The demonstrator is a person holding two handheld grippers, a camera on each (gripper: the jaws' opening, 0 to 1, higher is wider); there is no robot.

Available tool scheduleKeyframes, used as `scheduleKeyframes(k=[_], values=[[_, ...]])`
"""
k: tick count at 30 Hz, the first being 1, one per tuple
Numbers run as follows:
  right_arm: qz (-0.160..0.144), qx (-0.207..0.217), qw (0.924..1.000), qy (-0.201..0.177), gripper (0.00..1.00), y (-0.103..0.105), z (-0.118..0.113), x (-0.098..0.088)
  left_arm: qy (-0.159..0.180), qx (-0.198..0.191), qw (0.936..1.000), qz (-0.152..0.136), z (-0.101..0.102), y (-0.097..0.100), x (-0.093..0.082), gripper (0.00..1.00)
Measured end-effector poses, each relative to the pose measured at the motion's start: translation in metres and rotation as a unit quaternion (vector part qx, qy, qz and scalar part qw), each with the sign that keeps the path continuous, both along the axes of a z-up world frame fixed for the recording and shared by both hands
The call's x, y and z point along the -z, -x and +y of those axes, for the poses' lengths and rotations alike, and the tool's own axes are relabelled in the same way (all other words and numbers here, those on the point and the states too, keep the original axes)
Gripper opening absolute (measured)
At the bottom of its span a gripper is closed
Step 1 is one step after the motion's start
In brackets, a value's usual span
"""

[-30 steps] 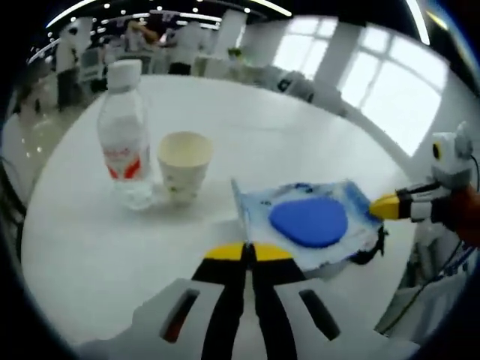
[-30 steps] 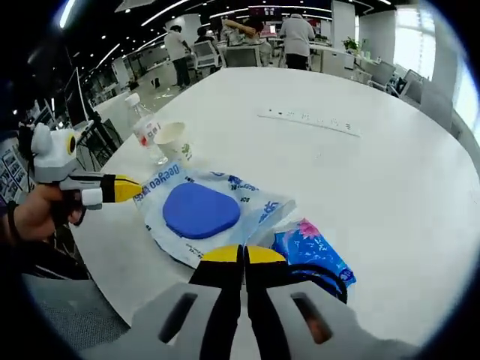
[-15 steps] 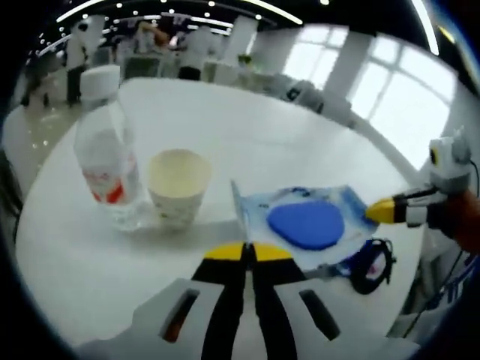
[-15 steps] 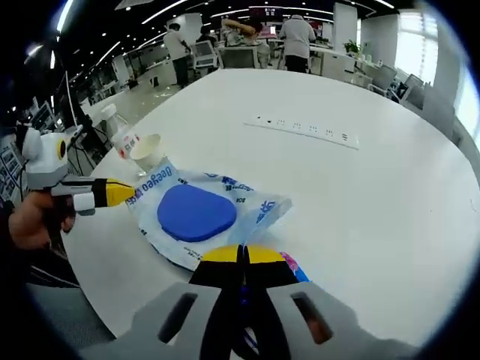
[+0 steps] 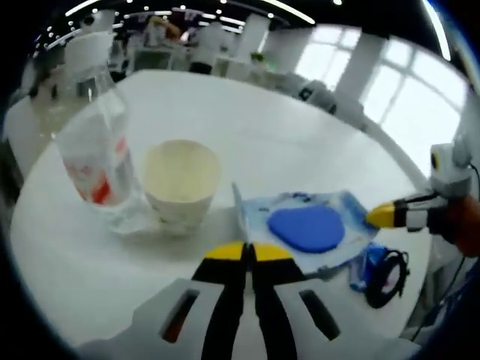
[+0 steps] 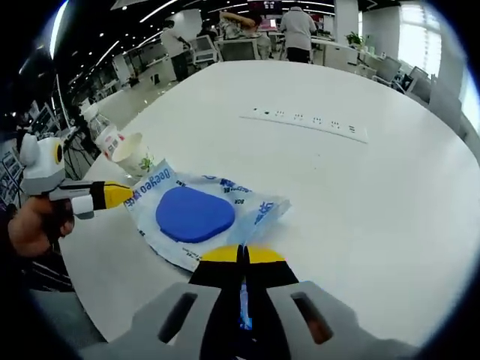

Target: Arrange the tabletop items into an orderly group along one side of the table until the central work area is clear of visible clutter.

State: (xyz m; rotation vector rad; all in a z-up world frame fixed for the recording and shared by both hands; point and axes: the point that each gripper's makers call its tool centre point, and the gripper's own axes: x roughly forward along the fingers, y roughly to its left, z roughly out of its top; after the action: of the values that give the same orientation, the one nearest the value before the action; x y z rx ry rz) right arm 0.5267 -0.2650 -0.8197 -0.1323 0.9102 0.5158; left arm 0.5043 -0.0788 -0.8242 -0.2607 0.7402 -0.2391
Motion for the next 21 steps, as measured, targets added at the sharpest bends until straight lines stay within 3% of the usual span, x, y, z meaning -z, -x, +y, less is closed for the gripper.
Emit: scheduleKeyframes(k=[8,12,21], values=[[0.006,-0.005,0.9998,0.016,0.0,-0.013,-0.002,0.02,-0.004,-0.019,0.9998,0.006,-0.006,-0.008,0.015,0.0],[0.007,0.013,0.9999,-0.008,0.0,-0.019,-0.002,0.027,-0.009,-0.041,0.9989,0.02,0.002,-0.008,0.028,0.0],[0.0,0.011,0.9999,-0.01,0.0,-0.028,-0.001,0.031,-0.004,-0.049,0.9987,0.012,0.005,-0.019,0.027,0.0]])
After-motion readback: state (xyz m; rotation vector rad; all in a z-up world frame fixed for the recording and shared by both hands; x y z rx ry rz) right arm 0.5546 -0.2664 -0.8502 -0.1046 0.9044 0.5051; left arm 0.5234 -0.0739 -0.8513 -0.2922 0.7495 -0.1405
